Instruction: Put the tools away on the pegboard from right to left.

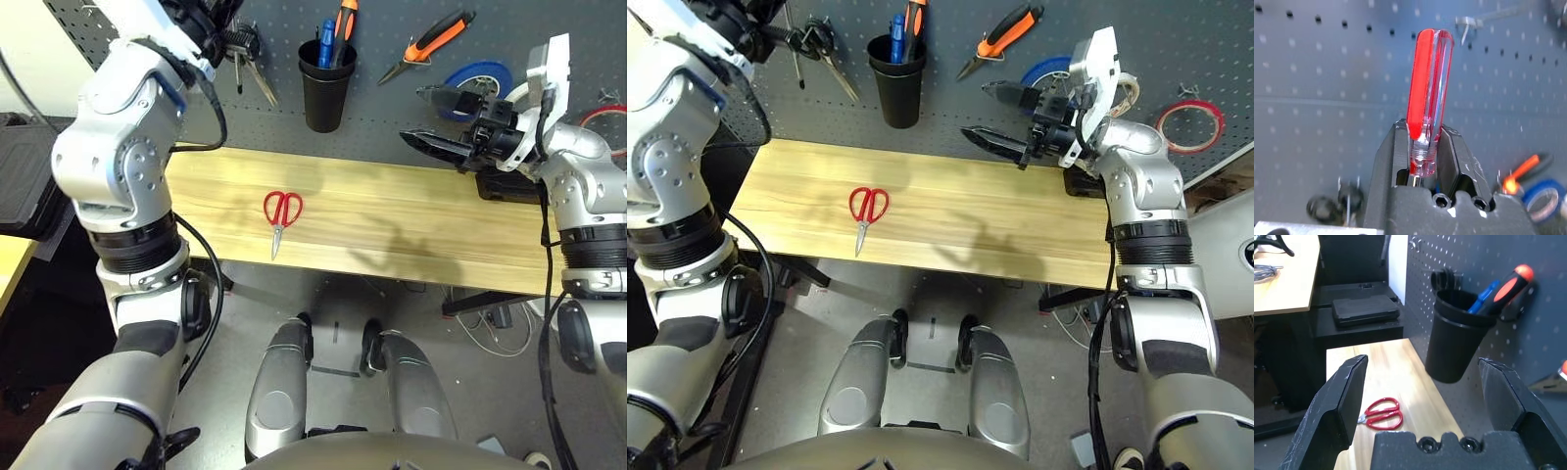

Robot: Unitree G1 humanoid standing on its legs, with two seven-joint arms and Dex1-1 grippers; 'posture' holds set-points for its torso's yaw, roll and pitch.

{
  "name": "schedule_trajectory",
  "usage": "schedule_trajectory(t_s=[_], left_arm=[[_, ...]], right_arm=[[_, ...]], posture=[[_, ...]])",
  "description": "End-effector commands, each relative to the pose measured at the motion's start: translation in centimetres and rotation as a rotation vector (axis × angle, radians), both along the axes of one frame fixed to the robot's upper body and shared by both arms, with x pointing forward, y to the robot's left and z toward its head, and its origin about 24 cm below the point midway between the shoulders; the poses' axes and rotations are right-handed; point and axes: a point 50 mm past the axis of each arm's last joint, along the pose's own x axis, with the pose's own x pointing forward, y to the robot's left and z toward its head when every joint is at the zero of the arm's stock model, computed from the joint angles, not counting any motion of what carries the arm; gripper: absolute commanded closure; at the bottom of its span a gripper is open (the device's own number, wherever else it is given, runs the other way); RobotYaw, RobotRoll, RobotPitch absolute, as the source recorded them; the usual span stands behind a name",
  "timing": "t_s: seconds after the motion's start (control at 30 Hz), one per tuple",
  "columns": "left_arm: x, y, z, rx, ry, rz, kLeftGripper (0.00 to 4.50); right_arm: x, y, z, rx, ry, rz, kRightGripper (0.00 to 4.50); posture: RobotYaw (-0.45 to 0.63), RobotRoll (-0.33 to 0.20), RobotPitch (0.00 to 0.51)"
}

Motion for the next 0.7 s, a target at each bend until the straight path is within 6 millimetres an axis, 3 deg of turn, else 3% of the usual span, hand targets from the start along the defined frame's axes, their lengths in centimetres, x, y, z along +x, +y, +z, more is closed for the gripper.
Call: schedule_trajectory(t_s=[0.03,0.37,0.7], left_arm=[[1.0,-0.6,1.0,-0.063,-0.074,0.027,3.68],[3.1,-0.7,1.3,-0.322,-0.165,0.091,3.68],[4.1,-4.0,0.7,-0.396,-0.147,-0.019,3.68]], right_arm=[[-0.2,-0.4,0.7,0.007,-0.027,-0.008,0.0],[-0.6,-1.3,0.4,-0.004,-0.021,-0.037,0.0],[-1.2,-2.5,0.6,-0.025,-0.018,-0.081,0.0]], posture=[[0.08,0.0,0.164],[0.04,0.0,0.184],[-0.01,0.0,0.194]])
